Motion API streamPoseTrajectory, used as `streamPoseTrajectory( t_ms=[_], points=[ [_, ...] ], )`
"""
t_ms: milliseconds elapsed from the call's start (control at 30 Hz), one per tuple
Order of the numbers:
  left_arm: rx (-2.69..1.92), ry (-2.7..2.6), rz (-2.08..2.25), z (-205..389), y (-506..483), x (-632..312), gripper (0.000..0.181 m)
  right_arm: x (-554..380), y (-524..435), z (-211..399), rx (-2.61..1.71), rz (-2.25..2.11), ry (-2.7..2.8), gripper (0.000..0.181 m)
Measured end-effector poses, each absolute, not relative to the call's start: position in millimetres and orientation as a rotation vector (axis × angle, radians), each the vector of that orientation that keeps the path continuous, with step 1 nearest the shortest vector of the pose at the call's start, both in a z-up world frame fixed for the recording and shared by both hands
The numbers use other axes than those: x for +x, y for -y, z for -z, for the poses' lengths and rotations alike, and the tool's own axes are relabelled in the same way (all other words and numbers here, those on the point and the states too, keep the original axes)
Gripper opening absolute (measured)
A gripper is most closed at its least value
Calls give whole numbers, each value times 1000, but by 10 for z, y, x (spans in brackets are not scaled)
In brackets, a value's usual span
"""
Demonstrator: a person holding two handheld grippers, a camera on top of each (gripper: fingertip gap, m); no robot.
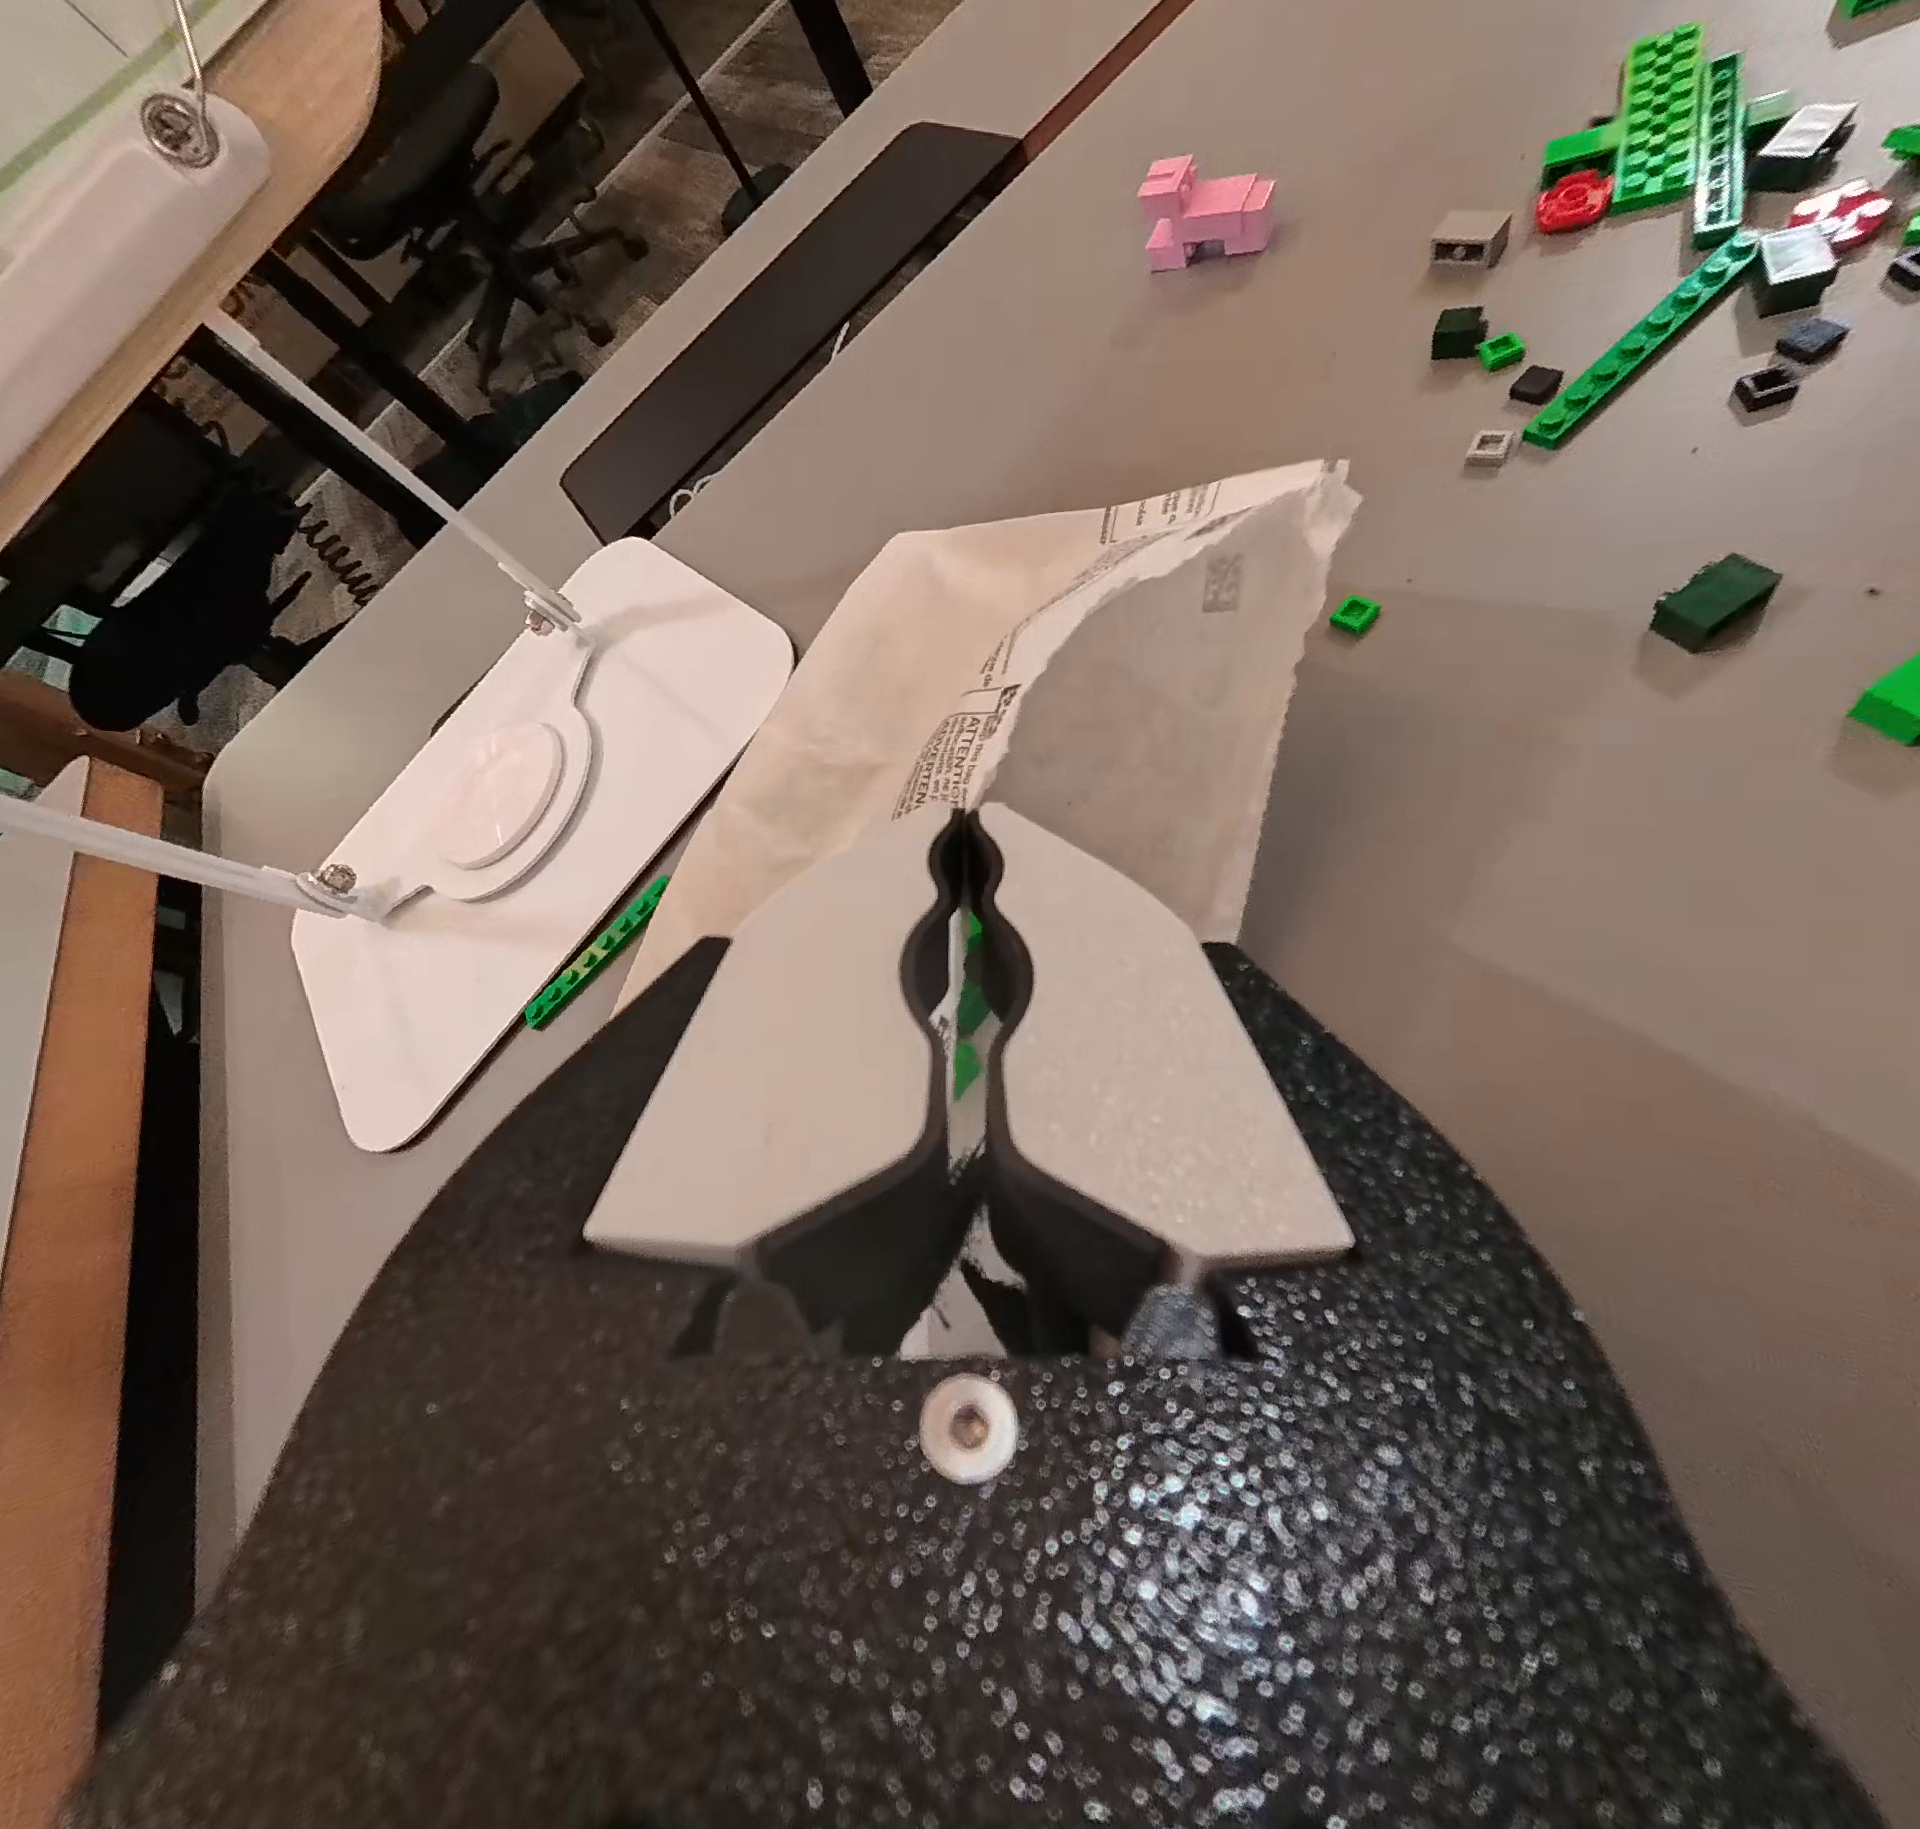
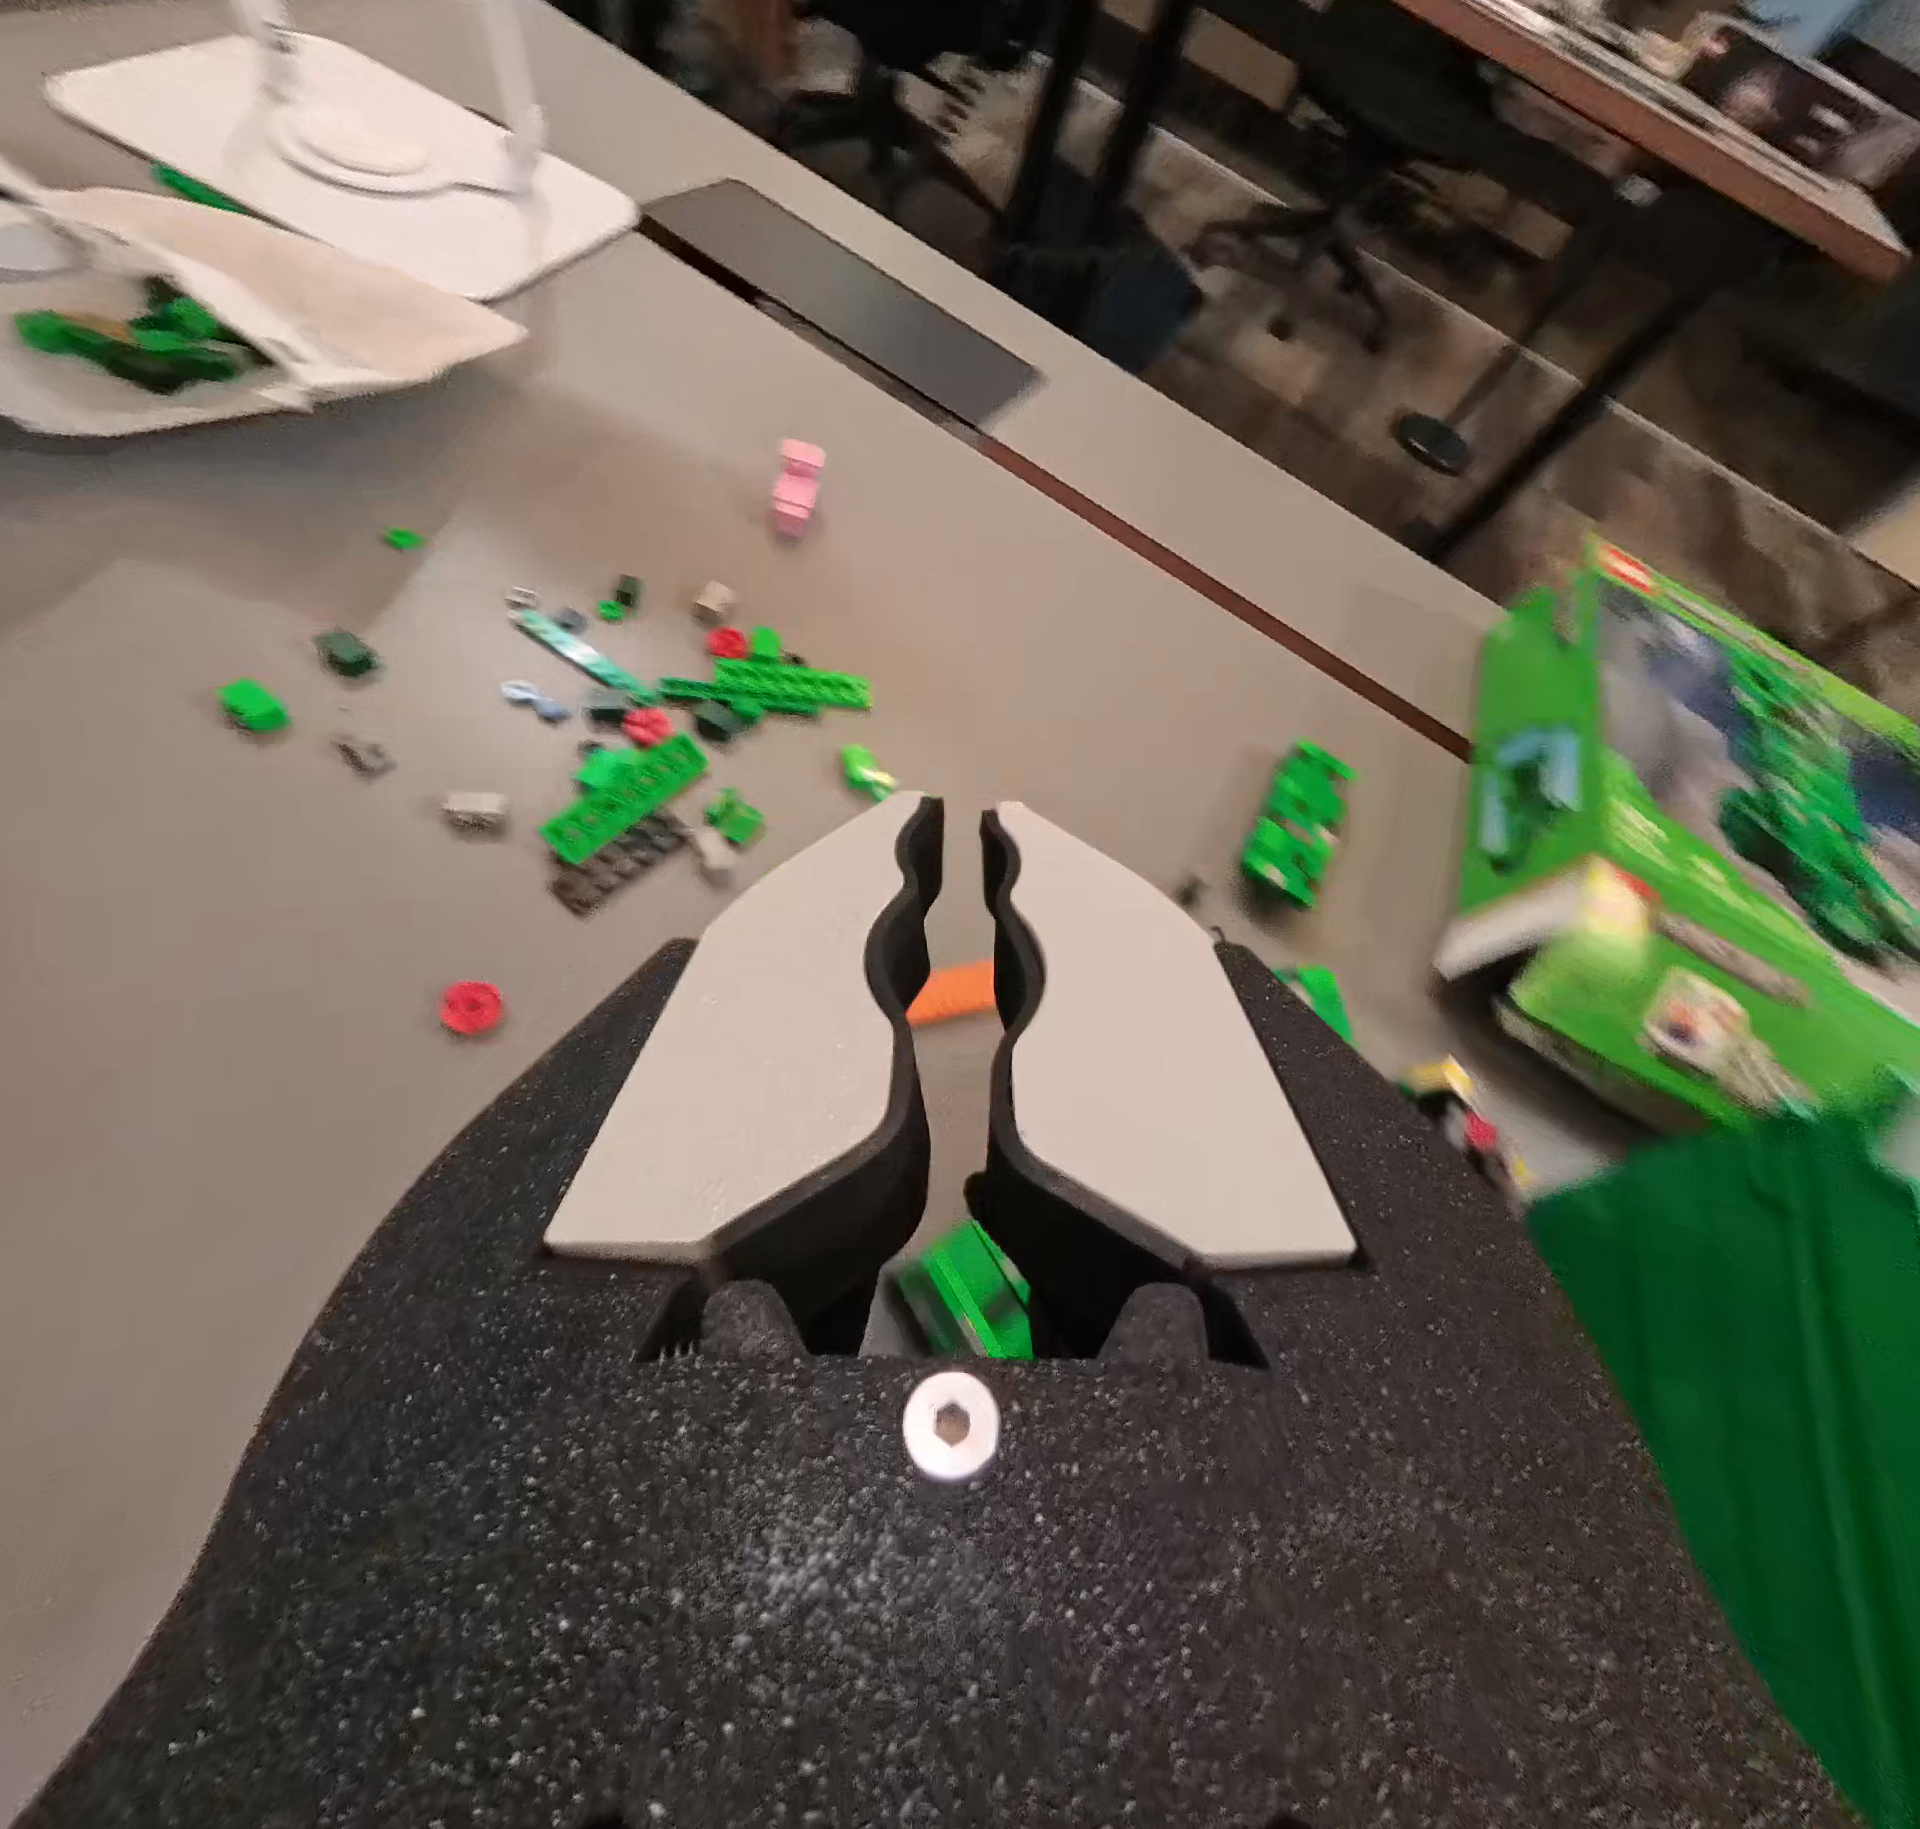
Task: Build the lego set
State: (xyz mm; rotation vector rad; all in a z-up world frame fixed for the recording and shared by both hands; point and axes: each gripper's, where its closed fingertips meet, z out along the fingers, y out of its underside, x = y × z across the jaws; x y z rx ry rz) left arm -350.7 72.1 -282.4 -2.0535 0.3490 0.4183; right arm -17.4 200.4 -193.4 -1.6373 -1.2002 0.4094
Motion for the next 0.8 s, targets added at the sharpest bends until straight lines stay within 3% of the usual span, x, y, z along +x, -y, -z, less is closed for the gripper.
streamPoseTrajectory(
  t_ms=[367,800],
  points=[
    [-2049,-347,-424,2834,-718,-3517,0,1524,-2437,1920,-1929,-244,708,6],
    [-2072,-357,-417,2903,-714,-3521,0,1728,-2411,2569,-2206,-341,762,15]
  ],
)
